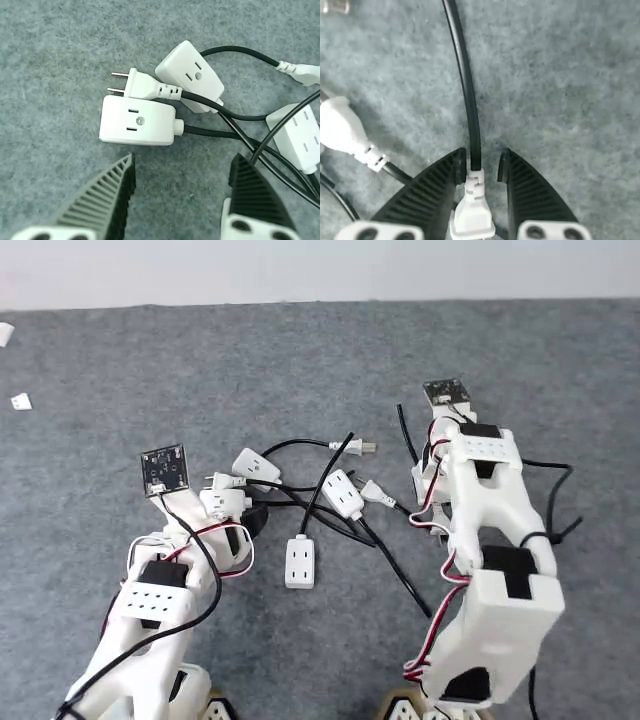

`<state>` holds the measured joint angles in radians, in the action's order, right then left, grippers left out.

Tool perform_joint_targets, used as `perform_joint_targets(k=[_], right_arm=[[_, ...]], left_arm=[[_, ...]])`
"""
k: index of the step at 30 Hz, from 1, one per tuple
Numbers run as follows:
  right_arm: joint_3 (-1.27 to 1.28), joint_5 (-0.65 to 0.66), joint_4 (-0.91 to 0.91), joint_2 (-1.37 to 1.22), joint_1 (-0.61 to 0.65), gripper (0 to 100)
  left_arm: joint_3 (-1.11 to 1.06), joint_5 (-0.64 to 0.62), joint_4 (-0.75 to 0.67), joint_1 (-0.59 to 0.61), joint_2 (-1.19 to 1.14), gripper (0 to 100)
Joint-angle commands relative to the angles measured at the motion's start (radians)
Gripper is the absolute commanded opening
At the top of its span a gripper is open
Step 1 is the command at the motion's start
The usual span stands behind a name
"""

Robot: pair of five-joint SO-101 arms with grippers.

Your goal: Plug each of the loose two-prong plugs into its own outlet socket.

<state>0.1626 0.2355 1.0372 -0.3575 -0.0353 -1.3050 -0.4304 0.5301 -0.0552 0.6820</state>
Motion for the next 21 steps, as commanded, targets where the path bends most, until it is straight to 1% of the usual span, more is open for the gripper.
perform_joint_targets(k=[1, 4, 8, 14, 21], right_arm=[[-0.078, 0.017, 0.028, -0.001, -0.001, 11.4], [-0.094, 0.017, 0.056, -0.008, -0.001, 11.1], [-0.092, 0.02, 0.061, -0.005, -0.001, 7.6], [-0.095, 0.061, 0.094, -0.001, 0.007, 9.5], [-0.094, 0.072, 0.097, 0.001, 0.005, 9.6]], left_arm=[[0.021, 0.011, 0.002, -0.006, 0.006, 28], [0.021, 0.011, 0.002, -0.006, 0.006, 28], [0.021, 0.011, 0.002, -0.006, 0.006, 28], [0.021, 0.011, 0.002, -0.008, 0.006, 28], [0.021, 0.011, 0.002, -0.008, 0.006, 28]])
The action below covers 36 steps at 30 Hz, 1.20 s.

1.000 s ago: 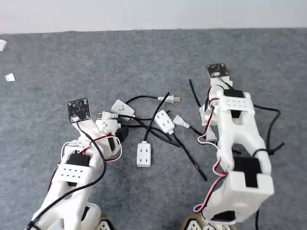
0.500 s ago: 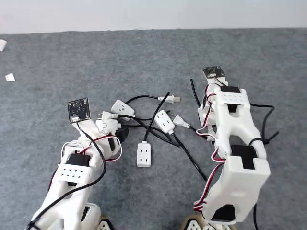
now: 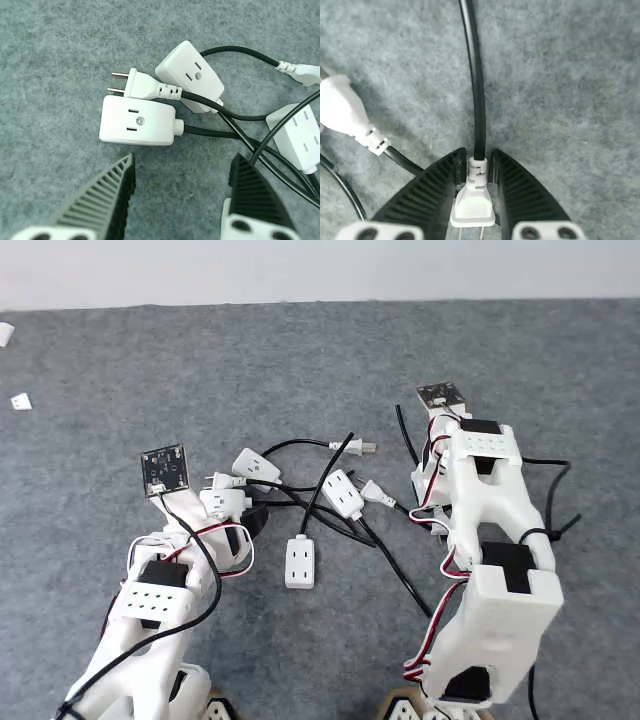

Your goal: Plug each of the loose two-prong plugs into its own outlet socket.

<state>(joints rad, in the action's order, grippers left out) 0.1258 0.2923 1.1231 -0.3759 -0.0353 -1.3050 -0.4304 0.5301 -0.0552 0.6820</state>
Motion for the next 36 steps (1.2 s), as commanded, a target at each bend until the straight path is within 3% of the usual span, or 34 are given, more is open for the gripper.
perform_joint_targets(k=[1, 6, 10, 17, 23, 30, 33, 36], right_arm=[[-0.057, 0.031, 0.012, 0.019, 0.005, 9.4], [-0.057, 0.06, 0.008, 0.019, 0.004, 8.4], [-0.057, 0.061, 0.001, 0.012, 0.001, 0.4], [-0.061, 0.055, 0.01, 0.042, 0.005, 0.8], [-0.041, 0.0, 0.143, 0.282, 0.053, 0.8], [0.049, -0.005, 0.246, 0.65, 0.231, 0.8], [0.086, -0.005, 0.252, 0.774, 0.354, 0.8], [0.112, -0.025, 0.252, 0.839, 0.489, 0.8]], left_arm=[[0.021, 0.011, 0.002, -0.008, 0.006, 28], [0.021, 0.011, 0.002, -0.008, 0.006, 28], [0.021, 0.011, 0.002, -0.008, 0.006, 28], [0.03, 0.011, 0.023, -0.009, 0.002, 28], [0.111, 0.011, 0.104, -0.003, -0.08, 28], [0.242, 0.064, 0.189, -0.009, -0.256, 28], [0.24, 0.094, 0.203, -0.029, -0.242, 19], [0.214, 0.123, 0.17, -0.06, -0.221, 2]])
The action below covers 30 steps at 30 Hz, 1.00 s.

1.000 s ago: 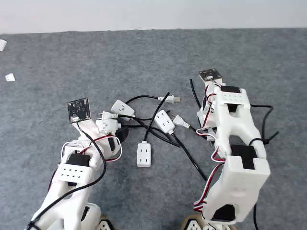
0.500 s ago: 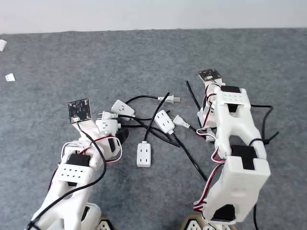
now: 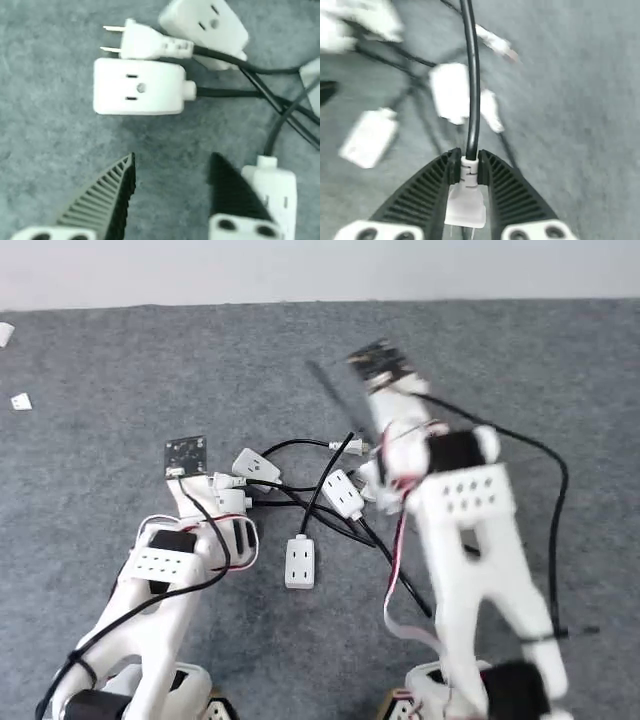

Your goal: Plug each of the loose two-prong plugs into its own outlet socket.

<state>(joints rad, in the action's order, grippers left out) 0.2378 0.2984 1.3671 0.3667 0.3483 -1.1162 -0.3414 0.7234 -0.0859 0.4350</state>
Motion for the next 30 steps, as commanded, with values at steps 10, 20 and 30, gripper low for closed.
perform_joint_targets(k=[10, 20, 30], right_arm=[[0.0, -0.166, 0.001, 0.12, 0.317, 0.8], [0.044, -0.166, -0.01, 0.165, 0.414, 0.8], [0.144, -0.161, -0.148, 0.165, 0.407, 0.8]], left_arm=[[0.016, 0.127, 0.034, -0.032, 0.058, 1], [0.019, 0.253, 0.058, -0.058, 0.066, 1], [0.024, 0.405, 0.155, -0.121, 0.071, 1]])
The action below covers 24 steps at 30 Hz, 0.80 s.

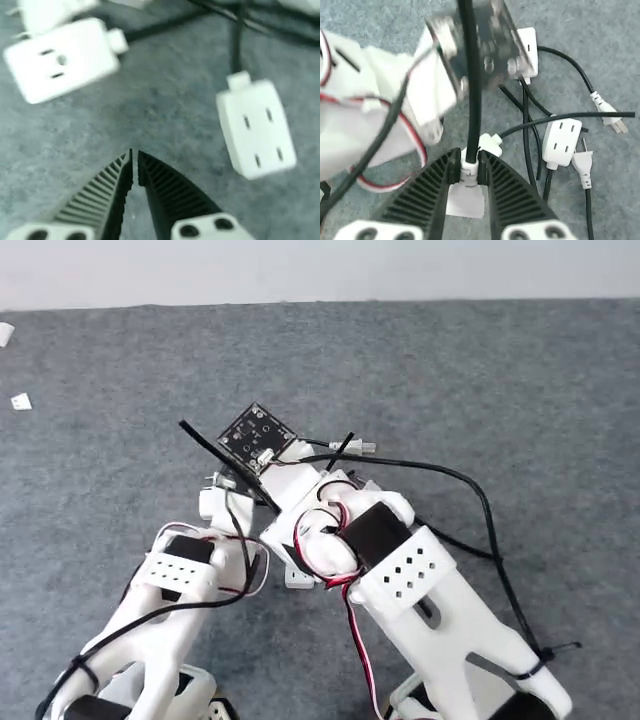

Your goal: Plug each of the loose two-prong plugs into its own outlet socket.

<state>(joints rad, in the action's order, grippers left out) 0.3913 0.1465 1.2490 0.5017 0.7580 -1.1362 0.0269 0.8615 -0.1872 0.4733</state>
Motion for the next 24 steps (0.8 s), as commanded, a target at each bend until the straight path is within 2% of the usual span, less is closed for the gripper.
perform_joint_targets(k=[1, 5, 11, 17, 24], right_arm=[[-0.009, -0.008, -0.031, 0.03, -0.004, 0.8], [-0.011, -0.006, -0.035, 0.028, -0.005, 0.8], [-0.009, -0.011, -0.035, 0.027, -0.007, 0.8], [-0.011, -0.014, -0.038, -0.016, -0.007, 0.8], [-0.014, -0.015, -0.062, -0.062, -0.025, 0.8]], left_arm=[[0.044, 0.041, 0.018, -0.021, 0.032, 1], [0.045, 0.089, 0.044, -0.023, 0.032, 1], [0.05, 0.331, 0.103, -0.026, 0.032, 1], [0.038, 0.341, 0.112, -0.049, 0.054, 1], [-0.082, 0.336, 0.068, -0.052, 0.261, 1]])
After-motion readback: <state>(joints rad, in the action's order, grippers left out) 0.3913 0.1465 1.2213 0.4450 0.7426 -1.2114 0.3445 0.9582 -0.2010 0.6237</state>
